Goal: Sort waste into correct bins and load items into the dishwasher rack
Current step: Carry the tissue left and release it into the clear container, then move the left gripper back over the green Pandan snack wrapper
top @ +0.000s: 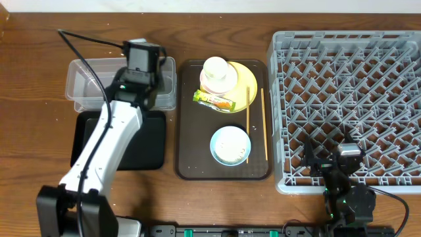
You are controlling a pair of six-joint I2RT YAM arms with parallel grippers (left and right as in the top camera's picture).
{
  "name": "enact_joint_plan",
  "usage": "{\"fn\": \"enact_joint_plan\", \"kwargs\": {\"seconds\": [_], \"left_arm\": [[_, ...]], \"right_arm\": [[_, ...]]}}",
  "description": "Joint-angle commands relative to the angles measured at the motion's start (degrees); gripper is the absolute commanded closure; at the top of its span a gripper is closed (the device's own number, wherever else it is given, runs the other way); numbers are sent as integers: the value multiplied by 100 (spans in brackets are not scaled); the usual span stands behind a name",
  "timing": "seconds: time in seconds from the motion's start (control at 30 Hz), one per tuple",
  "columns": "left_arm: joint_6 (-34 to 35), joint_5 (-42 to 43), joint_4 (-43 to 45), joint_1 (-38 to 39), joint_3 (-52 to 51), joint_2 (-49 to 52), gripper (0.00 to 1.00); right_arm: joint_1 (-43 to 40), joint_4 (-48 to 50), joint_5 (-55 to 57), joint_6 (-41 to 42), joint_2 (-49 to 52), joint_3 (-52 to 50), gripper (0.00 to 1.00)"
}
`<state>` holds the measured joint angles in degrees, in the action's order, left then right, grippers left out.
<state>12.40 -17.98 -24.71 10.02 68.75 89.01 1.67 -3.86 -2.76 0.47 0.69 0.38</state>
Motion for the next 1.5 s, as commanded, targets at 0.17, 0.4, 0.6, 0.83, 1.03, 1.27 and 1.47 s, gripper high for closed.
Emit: {"fn": "enact_joint_plan", "kwargs": {"seconds": [0.17,0.4,0.6,0.83,1.03,1.27,1.47], "left_arm": [[74,-70,710,-514,-28,730,83],[9,-72,815,-621,-22,848,39],[61,223,516,-527,-11,227,37],[1143,1766,-514,-170,-11,-870,37],[2090,2979,-1847,337,-13,-1259,37],[2415,3001,-2356,1014,-24,-1115,43],[2588,2968,-2297,1469,-24,-1027,44]], "right_arm": [[0,-22,35,79,-31,-7,1],[0,-22,37,79,-31,-7,1],[0,-22,37,76,-31,-7,1],[0,-22,37,79,-31,-7,1],[0,-22,37,79,-31,-7,1],[0,-22,37,79,-31,-7,1],[0,-22,37,79,-31,-7,1]]}}
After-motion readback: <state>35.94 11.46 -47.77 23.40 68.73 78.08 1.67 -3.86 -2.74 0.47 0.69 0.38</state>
